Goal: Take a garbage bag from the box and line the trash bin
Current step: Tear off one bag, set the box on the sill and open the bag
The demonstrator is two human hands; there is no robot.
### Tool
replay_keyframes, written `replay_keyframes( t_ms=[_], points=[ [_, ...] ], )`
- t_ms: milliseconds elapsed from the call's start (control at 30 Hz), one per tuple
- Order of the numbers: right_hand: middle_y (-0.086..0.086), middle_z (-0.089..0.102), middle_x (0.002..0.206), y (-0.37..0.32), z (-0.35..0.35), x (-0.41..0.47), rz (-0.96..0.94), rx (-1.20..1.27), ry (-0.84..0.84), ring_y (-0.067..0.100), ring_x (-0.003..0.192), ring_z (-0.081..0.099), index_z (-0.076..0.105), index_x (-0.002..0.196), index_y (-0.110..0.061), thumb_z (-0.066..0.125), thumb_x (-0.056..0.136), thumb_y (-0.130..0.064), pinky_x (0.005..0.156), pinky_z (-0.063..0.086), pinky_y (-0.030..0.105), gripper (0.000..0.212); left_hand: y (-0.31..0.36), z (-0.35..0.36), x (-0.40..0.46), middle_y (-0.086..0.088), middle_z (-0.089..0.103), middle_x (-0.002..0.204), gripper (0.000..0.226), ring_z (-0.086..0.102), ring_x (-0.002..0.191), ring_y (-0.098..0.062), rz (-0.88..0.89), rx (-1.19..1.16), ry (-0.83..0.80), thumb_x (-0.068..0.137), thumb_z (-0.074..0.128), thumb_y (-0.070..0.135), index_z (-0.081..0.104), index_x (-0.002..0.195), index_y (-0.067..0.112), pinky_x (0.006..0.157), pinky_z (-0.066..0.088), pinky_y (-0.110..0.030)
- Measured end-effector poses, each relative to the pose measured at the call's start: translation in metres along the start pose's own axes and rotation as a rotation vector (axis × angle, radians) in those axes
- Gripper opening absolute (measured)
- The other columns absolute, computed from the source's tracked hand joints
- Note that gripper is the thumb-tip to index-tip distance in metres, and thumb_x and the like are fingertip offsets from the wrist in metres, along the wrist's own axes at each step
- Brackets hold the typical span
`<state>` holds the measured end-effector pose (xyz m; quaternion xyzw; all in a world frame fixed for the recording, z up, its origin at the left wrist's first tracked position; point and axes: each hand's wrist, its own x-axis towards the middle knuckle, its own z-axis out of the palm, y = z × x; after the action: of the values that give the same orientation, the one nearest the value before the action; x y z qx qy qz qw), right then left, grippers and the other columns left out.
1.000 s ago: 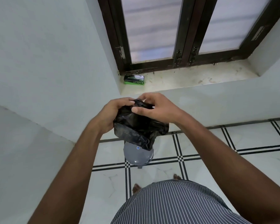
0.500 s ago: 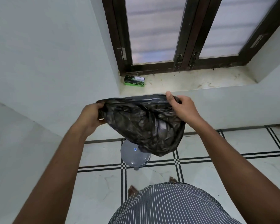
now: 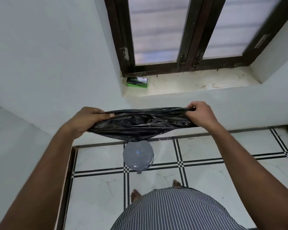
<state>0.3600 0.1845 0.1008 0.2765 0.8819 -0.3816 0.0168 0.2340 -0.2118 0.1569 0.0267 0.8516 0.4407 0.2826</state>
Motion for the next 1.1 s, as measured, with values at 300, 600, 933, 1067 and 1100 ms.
replay_keyframes(
  t_ms=[300, 600, 933, 1067, 1100],
  points=[
    [0.022, 0.081, 0.12, -0.061, 0.025, -0.039, 0.108, 0.626, -0.731, 0.037, 0.108, 0.079, 0.077, 0.119, -0.002, 0.078, 0.1, -0.018, 0.102, 0.062, 0.046, 0.025, 0.011, 0.025, -0.009, -0.014, 0.081, 0.116, 0.042, 0.079, 0.108, -0.032, -0.072, -0.279, -0.257, 0.093, 0.08, 0.039, 0.078, 0.121, 0.007, 0.102, 0.058, -0.043],
    [0.001, 0.074, 0.098, -0.11, 0.012, -0.029, -0.074, -0.392, 0.112, 0.025, 0.088, 0.07, 0.077, 0.119, -0.021, 0.066, 0.092, -0.026, 0.074, 0.058, 0.033, 0.03, 0.03, -0.038, -0.002, -0.025, 0.074, 0.105, 0.041, 0.07, 0.095, -0.045, 0.158, 0.73, 0.518, 0.08, 0.061, 0.035, 0.071, 0.109, 0.007, 0.082, 0.056, -0.046],
    [0.003, 0.073, 0.095, -0.027, 0.1, -0.067, -0.066, -0.397, -0.61, 0.03, 0.09, 0.073, 0.073, 0.112, -0.018, 0.079, 0.093, -0.055, 0.068, 0.048, 0.031, 0.042, -0.073, 0.007, 0.012, -0.019, 0.076, 0.092, 0.027, 0.076, 0.083, -0.039, 0.086, 0.779, -0.017, 0.105, 0.054, 0.028, 0.068, 0.091, 0.01, 0.066, 0.056, -0.037],
    [0.0, 0.065, 0.077, 0.004, 0.112, -0.066, 0.084, 0.179, -0.504, 0.02, 0.073, 0.059, 0.084, 0.096, -0.017, 0.074, 0.097, -0.059, 0.063, 0.045, 0.03, 0.043, -0.103, -0.004, 0.01, -0.02, 0.073, 0.082, 0.022, 0.074, 0.068, -0.035, -0.16, 0.519, -0.019, 0.083, 0.05, 0.014, 0.07, 0.084, 0.004, 0.052, 0.058, -0.035],
    [-0.003, 0.065, 0.074, 0.0, 0.109, -0.063, 0.104, 0.254, -0.376, 0.02, 0.074, 0.059, 0.084, 0.093, -0.015, 0.07, 0.102, -0.054, 0.064, 0.043, 0.029, 0.042, -0.101, -0.008, 0.01, -0.02, 0.074, 0.081, 0.027, 0.074, 0.072, -0.037, -0.118, 0.559, 0.076, 0.073, 0.048, 0.021, 0.07, 0.08, 0.006, 0.057, 0.059, -0.036]
  ],
)
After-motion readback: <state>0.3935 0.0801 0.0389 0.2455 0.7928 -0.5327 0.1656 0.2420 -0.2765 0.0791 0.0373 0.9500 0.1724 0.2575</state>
